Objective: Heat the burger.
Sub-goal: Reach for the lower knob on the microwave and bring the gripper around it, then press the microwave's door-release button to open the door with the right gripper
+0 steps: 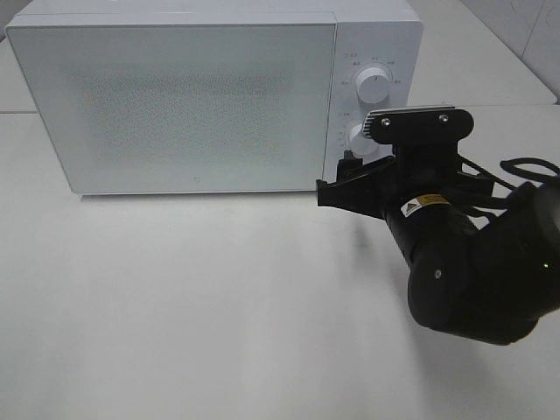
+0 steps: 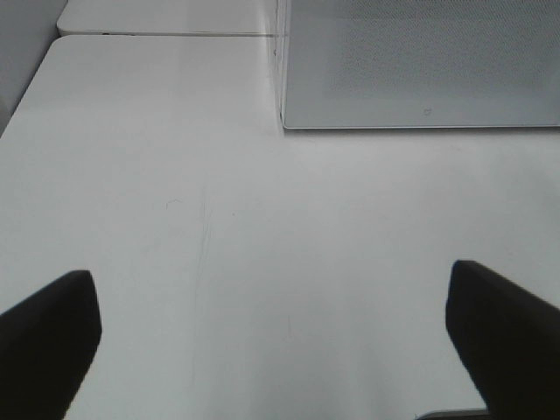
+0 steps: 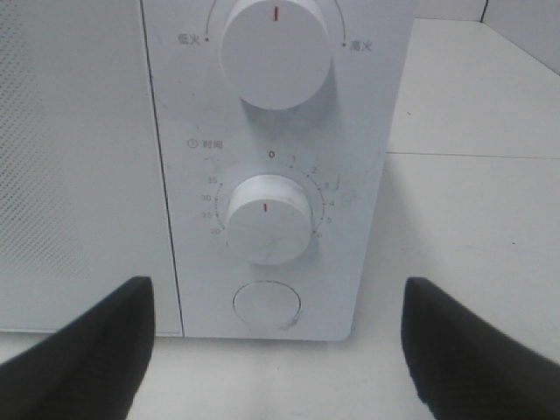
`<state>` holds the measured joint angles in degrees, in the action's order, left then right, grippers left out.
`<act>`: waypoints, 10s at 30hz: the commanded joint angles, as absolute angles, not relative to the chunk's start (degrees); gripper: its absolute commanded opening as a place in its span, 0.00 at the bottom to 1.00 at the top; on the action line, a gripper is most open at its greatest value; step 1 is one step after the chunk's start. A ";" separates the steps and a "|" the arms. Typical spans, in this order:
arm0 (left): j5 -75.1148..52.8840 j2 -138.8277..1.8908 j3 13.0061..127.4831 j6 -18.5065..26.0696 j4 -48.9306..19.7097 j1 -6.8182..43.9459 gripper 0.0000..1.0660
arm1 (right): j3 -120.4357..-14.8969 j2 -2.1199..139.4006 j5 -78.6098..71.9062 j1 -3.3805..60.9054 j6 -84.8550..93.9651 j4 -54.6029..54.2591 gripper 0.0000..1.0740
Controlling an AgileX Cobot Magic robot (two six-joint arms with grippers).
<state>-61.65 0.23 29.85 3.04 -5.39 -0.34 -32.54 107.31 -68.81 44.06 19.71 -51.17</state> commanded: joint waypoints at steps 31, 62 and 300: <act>-61.31 0.57 29.97 2.69 -5.33 -0.52 0.94 | -48.01 118.77 -66.98 36.33 20.34 -45.03 0.70; -61.31 0.57 29.97 2.69 -5.27 -0.52 0.94 | -48.99 119.29 -72.82 35.01 22.17 -44.58 0.01; -61.19 0.57 29.97 2.69 -5.27 -0.52 0.94 | -28.65 10.26 40.57 4.47 -5.61 -1.72 0.64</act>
<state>-61.65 0.23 29.85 3.04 -5.39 -0.34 -29.22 7.39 46.18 4.81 -5.84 -1.72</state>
